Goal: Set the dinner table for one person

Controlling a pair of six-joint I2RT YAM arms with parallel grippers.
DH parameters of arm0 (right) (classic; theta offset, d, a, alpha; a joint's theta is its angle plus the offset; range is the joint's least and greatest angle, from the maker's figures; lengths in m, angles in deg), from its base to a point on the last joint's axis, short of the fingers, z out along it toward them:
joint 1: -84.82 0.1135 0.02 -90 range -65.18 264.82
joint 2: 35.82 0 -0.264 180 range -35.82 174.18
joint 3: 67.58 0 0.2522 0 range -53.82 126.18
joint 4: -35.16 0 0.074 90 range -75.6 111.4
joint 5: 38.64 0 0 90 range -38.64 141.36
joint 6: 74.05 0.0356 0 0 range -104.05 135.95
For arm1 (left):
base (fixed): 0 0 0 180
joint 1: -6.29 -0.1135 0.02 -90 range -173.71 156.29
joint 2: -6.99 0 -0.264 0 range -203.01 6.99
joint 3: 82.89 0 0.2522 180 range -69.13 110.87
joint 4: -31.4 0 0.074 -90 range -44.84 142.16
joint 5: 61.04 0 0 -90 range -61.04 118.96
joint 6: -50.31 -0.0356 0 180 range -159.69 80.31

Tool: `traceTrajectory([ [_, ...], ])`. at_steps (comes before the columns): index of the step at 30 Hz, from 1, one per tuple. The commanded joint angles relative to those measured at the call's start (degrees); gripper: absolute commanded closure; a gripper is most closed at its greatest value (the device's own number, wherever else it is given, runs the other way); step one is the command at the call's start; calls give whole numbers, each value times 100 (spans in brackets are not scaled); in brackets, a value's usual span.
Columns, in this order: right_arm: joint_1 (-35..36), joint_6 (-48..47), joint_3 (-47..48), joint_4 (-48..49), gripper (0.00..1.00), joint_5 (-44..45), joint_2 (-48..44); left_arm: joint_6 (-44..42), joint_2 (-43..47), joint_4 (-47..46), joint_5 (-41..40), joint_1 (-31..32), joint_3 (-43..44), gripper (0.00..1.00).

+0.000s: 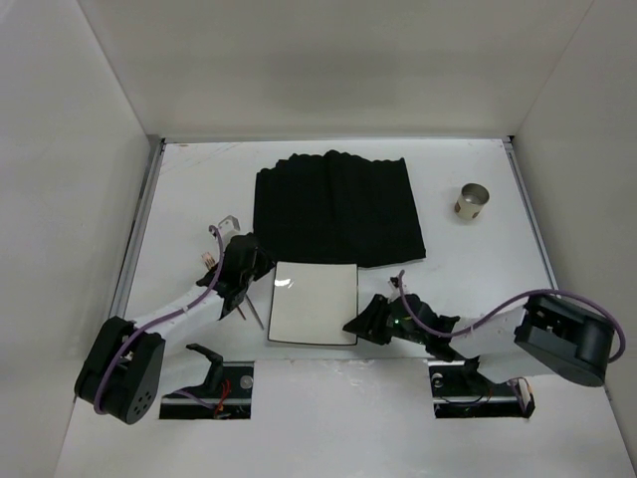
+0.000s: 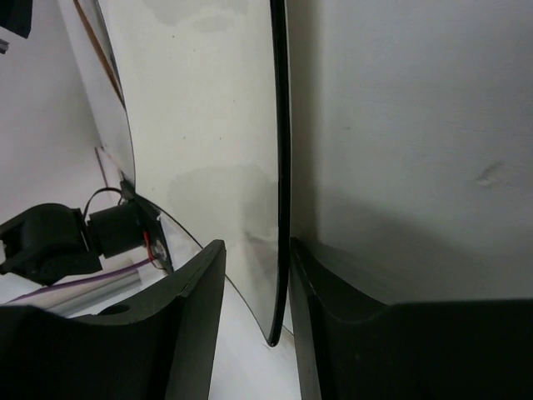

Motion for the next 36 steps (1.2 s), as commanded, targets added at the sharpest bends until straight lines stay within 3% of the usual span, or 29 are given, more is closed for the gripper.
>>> traceTrajectory([
  [1, 148, 224, -258, 314, 59, 128, 669, 77, 155, -64, 108, -75, -79, 66],
  [7, 421, 532, -241, 1289, 63, 216, 1557, 121, 287, -46, 188, -120, -105, 66],
  [19, 447, 814, -487, 3224, 97, 330, 2683, 121, 735, 217, 126, -190, -149, 66],
  [24, 561, 841, -487, 3295, 100, 392, 2368, 112, 1025, 437, 74, -172, -62, 67],
  [30, 597, 577, -417, 3058, 100, 357, 1376, 51, 1490, 797, -93, -277, 70, 67],
  [36, 369, 59, 13, 1961, 99, 111, 119, 33, 1588, 868, -41, -480, 158, 66],
])
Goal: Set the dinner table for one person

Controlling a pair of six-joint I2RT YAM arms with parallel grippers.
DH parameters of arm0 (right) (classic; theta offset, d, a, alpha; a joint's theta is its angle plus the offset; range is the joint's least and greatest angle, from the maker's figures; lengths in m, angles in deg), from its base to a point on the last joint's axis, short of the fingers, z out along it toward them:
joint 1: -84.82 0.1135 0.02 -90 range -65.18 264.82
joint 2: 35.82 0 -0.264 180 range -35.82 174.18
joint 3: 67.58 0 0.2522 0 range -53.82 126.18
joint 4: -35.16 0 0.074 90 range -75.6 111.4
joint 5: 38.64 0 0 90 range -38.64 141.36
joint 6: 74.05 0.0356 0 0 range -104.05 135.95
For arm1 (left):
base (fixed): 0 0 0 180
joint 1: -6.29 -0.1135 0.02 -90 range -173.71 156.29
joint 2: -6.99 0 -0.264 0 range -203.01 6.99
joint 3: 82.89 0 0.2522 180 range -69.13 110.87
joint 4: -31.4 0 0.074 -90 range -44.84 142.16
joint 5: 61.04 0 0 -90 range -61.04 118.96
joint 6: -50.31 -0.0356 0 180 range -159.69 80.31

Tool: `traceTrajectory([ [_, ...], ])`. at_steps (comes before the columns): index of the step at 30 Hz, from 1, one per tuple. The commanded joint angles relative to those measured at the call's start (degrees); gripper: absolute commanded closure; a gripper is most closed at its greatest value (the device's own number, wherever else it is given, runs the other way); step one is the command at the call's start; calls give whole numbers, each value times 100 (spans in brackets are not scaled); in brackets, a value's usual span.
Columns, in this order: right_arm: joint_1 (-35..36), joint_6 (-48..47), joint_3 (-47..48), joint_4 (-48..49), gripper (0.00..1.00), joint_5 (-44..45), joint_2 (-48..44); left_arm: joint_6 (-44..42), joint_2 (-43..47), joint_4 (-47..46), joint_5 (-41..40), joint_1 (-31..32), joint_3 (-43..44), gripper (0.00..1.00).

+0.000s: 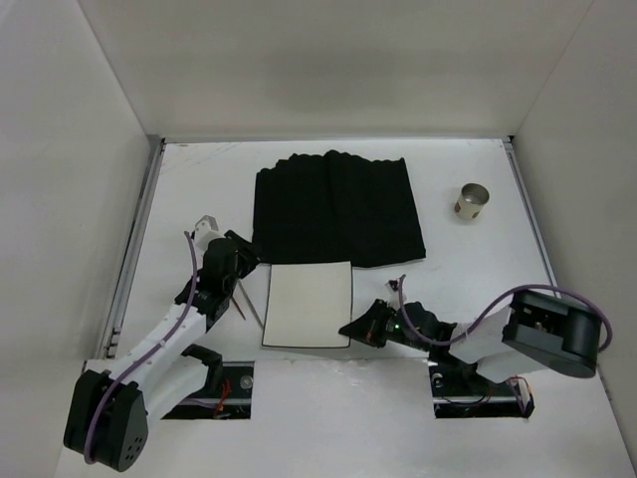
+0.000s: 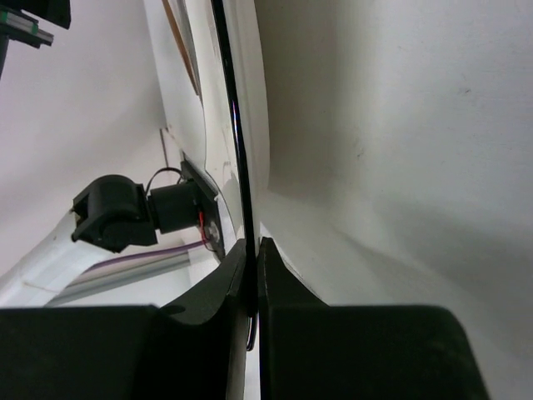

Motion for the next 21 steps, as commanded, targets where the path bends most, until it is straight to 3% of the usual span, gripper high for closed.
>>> traceTrajectory([
  [1, -187, -562, 464, -335, 99, -138, -748, -48, 53, 112, -6, -89, 248, 66],
  [12, -1267, -870, 1413, -1488, 98, -1069, -2313, -65, 9, 50, 91, -317, 362, 65],
  [21, -2655, -984, 2256, -1681, 98, -2036, -2403, -21, -96, 6, 91, -317, 336, 65],
])
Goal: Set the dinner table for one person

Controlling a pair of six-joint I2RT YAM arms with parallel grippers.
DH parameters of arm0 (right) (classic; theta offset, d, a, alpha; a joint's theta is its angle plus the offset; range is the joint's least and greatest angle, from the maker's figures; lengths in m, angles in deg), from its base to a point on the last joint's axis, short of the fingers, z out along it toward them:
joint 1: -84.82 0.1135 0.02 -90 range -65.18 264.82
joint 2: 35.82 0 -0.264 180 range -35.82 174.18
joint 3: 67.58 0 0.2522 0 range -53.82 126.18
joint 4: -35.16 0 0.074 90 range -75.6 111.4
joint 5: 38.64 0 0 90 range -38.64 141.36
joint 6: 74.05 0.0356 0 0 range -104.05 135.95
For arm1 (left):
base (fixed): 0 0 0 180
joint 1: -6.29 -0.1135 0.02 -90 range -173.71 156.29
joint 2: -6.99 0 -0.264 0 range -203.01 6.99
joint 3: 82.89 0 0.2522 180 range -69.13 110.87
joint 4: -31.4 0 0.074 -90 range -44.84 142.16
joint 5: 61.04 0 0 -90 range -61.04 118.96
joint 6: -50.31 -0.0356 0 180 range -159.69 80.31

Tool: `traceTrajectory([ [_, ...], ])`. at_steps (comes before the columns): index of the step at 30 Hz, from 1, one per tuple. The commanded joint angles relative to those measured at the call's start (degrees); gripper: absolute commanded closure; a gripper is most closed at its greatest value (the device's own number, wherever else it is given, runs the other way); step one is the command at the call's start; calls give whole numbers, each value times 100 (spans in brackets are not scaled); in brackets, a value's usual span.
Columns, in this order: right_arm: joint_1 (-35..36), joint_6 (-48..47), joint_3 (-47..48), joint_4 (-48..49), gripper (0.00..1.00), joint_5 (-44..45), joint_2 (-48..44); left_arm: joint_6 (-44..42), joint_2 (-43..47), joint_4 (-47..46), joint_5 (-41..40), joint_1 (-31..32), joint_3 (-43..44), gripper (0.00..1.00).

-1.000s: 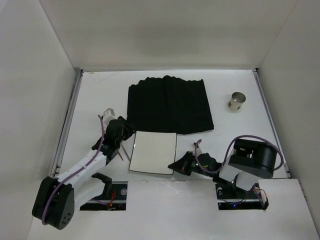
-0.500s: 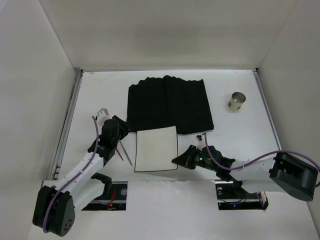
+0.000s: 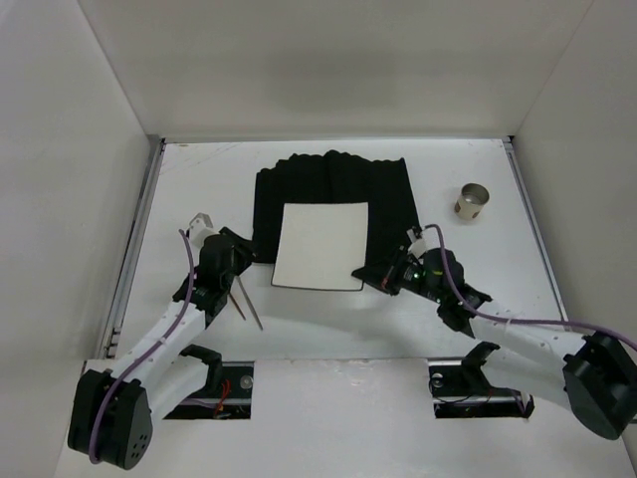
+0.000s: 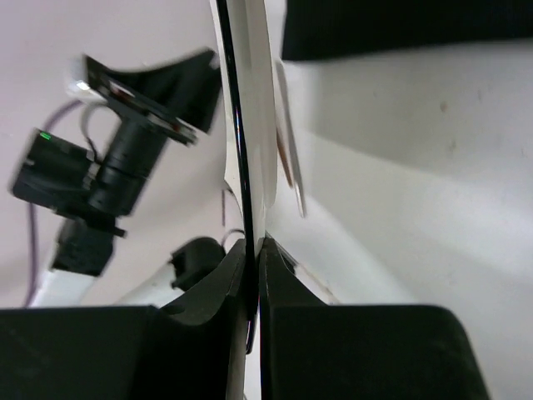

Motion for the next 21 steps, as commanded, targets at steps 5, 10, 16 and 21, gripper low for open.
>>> traceTrajectory([
  [5, -1200, -251, 1655, 1339, 98, -1289, 813, 18, -129, -136, 69, 70, 187, 65],
  [10, -1701, -365, 2543, 1515, 99, -1959, 2097, 27, -112, -145, 78, 96, 170, 65],
  [16, -2317, -347, 3203, 1734, 98, -2661, 3372, 27, -50, -163, 86, 88, 56, 64],
  [21, -2660, -427, 3546, 1726, 98, -3066, 4005, 36, -77, -216, 86, 88, -6, 64],
])
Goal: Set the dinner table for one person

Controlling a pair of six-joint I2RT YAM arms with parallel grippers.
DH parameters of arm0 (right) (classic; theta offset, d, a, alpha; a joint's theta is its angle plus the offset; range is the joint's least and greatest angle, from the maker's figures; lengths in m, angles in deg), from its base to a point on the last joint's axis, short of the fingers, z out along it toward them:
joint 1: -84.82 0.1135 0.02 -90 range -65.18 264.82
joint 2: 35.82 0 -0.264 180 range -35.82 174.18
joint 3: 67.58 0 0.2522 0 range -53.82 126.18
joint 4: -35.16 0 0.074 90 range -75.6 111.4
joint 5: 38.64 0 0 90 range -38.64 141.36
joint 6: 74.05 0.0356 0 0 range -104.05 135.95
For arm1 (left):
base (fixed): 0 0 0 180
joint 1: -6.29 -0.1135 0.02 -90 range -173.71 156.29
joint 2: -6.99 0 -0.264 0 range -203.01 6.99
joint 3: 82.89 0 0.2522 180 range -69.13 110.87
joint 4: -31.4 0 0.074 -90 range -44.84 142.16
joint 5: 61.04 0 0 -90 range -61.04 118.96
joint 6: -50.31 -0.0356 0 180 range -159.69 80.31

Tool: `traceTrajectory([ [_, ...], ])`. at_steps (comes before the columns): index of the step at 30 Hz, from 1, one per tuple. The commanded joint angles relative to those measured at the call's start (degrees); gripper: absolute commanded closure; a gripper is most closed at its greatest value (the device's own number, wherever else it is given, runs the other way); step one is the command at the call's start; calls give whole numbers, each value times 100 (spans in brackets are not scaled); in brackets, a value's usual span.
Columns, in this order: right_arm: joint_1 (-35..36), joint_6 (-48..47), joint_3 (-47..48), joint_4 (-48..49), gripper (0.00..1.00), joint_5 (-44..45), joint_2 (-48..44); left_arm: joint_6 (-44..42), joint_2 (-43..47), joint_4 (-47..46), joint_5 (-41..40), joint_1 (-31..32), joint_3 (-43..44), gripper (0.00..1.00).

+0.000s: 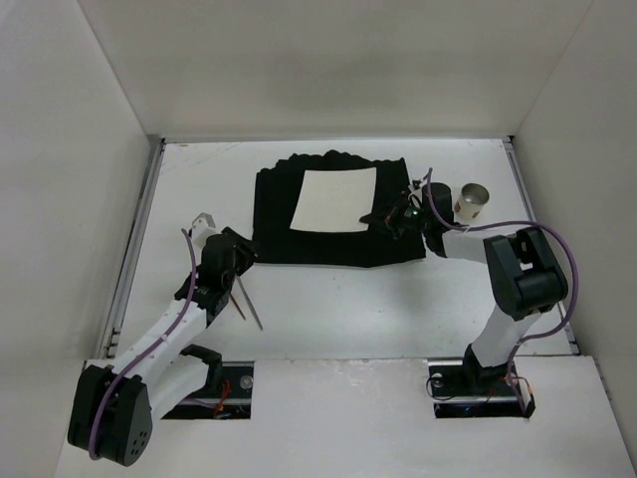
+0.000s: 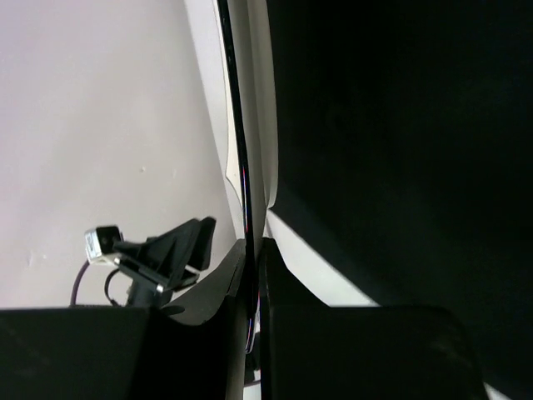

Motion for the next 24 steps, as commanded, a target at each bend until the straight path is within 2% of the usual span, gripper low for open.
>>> traceTrajectory([
  [1, -140, -125, 707, 1437, 98, -824, 13, 23, 63, -163, 65, 22, -6, 64],
  [12, -272, -416, 1419, 937, 98, -1062, 1094, 23, -25, -216, 73, 22, -6, 64],
  [20, -342, -661, 1630, 419, 97, -1001, 1428, 49, -121, -286, 73, 101, 3, 64],
  [22, -342, -828, 1674, 173, 93, -834, 1472, 49, -113, -286, 56, 119, 3, 64],
  [24, -403, -899, 1683, -56, 79, -606, 1490, 49, -60, -242, -14, 119, -15, 64],
])
